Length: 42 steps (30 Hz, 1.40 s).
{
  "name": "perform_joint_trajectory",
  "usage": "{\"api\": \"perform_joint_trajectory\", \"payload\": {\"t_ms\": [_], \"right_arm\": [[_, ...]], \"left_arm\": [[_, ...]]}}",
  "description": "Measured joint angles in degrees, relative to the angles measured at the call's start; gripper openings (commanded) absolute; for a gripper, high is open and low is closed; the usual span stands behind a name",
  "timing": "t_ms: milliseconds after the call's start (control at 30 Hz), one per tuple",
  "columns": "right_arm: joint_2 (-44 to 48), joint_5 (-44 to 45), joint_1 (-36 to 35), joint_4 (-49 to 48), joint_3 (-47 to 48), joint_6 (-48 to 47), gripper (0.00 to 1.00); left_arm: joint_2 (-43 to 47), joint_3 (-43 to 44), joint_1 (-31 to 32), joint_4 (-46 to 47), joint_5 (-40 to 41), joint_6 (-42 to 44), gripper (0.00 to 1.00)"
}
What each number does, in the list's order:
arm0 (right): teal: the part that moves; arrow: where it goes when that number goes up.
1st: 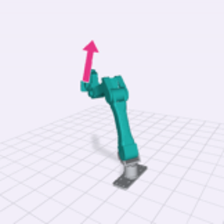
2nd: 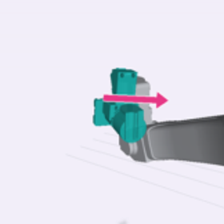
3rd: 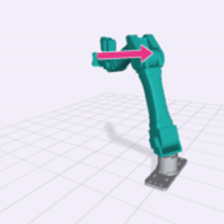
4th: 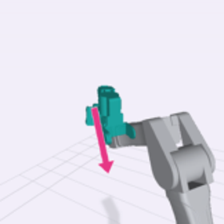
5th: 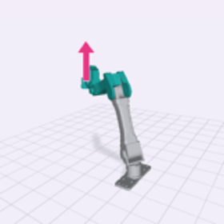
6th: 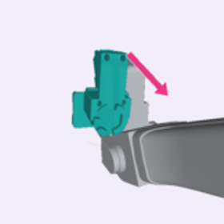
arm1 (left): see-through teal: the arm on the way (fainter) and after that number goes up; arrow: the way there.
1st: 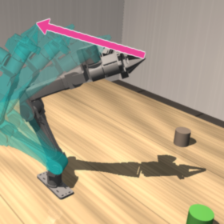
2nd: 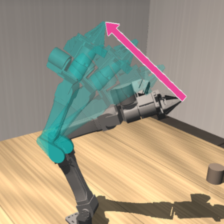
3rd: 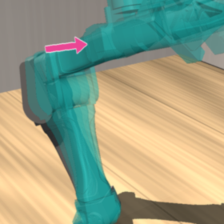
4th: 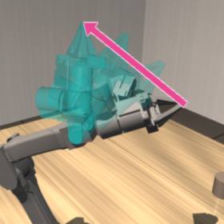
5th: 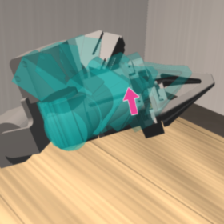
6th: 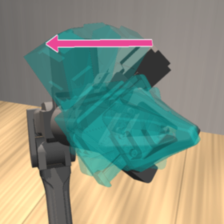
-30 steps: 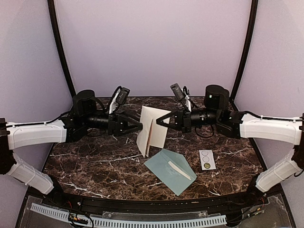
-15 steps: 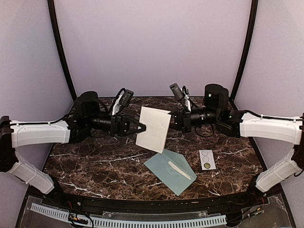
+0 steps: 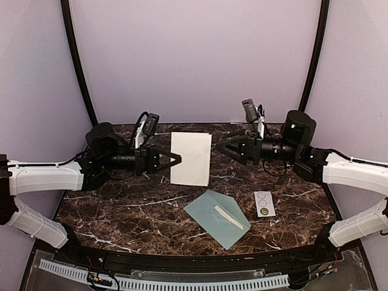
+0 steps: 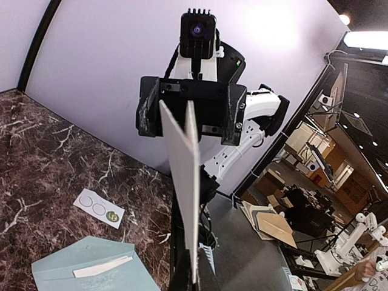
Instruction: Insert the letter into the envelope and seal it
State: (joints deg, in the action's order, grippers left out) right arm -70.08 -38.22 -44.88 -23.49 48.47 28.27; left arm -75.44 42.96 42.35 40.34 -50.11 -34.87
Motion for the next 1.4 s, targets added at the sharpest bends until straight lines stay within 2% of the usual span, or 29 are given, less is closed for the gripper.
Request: {"api": "perform_joint_trajectory", "payload": {"t_ms": [167,267,500,733,867,1067,1267,1400], "right_arm": [[2.9,1.2,0.4,-3.9,-2.5,1.6,0.92],[2.5,2.3,-0.1,-3.8,-2.5,1.5,0.96],[-2.5,4.3,-3.4,-1.5,-0.3,0.2,0.88],[-6.6,4.3,-5.4,-1.7,2.3,0.6,0.62],[-8.3,3.9,-5.9,-3.2,3.9,1.4,0.36],[-10.1,3.2,-6.4,-5.7,5.2,2.8,0.12],[-10.3,3.3,-6.5,-7.5,5.2,3.8,0.0],[-10.4,3.3,-6.5,-8.0,5.2,4.1,0.0]], "left_arm": [[2.5,-2.5,0.0,5.8,5.6,-2.7,0.0],[2.6,-3.2,0.0,8.2,7.2,-4.0,0.0],[2.6,-3.4,0.7,10.0,8.6,-5.4,0.0],[2.6,-3.4,1.4,10.4,8.8,-5.7,0.0],[2.6,-3.4,1.7,10.3,9.0,-5.6,0.0],[2.6,-3.5,1.7,9.4,10.0,-4.6,0.0],[2.6,-3.8,1.7,7.6,11.1,-3.4,0.0],[2.6,-3.8,1.7,6.7,11.8,-2.7,0.0]]}}
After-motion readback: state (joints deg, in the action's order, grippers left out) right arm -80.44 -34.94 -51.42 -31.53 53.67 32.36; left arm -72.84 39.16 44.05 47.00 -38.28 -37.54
